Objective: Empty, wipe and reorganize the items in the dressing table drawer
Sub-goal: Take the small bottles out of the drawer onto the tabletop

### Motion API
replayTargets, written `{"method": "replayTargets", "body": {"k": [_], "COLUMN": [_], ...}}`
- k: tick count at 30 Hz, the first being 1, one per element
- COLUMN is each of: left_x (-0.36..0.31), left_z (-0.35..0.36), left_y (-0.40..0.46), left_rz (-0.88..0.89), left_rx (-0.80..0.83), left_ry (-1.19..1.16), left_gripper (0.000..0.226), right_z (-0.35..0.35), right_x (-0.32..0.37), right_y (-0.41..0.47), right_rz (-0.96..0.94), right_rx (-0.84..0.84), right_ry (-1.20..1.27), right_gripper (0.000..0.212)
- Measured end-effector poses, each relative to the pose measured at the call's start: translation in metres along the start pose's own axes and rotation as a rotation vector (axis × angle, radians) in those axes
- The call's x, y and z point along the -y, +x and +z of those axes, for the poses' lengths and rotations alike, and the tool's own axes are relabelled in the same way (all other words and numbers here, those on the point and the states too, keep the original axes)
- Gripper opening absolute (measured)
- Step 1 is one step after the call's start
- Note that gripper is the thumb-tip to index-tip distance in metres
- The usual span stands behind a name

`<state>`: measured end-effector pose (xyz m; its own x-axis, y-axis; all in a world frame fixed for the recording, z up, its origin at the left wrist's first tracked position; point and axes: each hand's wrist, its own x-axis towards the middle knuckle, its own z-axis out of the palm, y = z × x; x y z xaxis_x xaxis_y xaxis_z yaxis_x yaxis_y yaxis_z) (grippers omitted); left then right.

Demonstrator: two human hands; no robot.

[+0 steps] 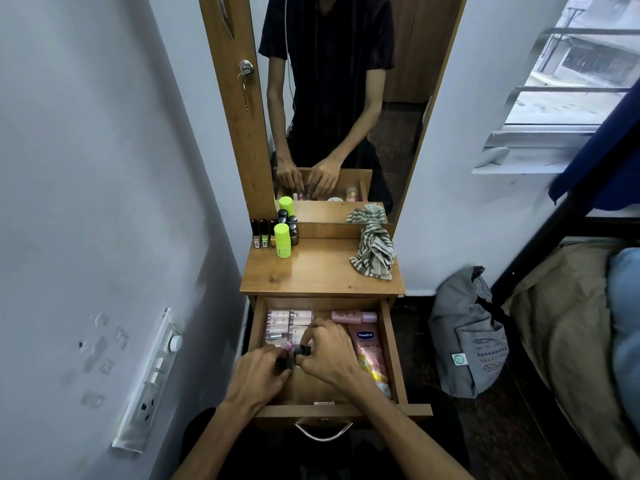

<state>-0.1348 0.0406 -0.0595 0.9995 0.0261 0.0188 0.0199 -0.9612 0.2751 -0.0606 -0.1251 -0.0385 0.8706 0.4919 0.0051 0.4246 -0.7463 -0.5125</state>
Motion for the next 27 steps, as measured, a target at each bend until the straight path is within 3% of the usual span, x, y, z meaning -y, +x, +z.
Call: {"method": "replayTargets", "body": {"k": [8, 12, 16, 23, 27], "left_x": [0.005, 0.008, 0.014, 0.024, 0.034], "left_z": [-0.009, -0.033, -0.068, -0.122, -0.129], "left_y": [-0.008, -0.010, 0.008, 0.082, 0.129], "left_rz": [-0.068, -0.113, -0.099, -0.135, -0.163], "left_rx": [-0.049, -0.090, -0.156, -0.236, -0.249], "left_ry": [-0.171, -0.330, -0.460, -0.426, -0.407], "left_gripper": [0.027, 0.025, 0.027, 0.022, 0.022], "right_z": [-0.018, -0.037, -0.056, -0.079, -0.089], "right_x": [0.001, 0.003, 0.005, 0.013, 0.018], "right_y": [0.004, 0.013, 0.029, 0.077, 0.106], "right_rz": [-0.011, -0.049, -0.054, 0.001, 0.042], "right_rx": [-0.085, -0.111, -0.167, -0.269, -0.252], "right_ry": [0.069, 0.124, 0.153, 0.165, 0.150], "right_gripper": [0.034, 0.017, 0.017, 0.023, 0.013]}}
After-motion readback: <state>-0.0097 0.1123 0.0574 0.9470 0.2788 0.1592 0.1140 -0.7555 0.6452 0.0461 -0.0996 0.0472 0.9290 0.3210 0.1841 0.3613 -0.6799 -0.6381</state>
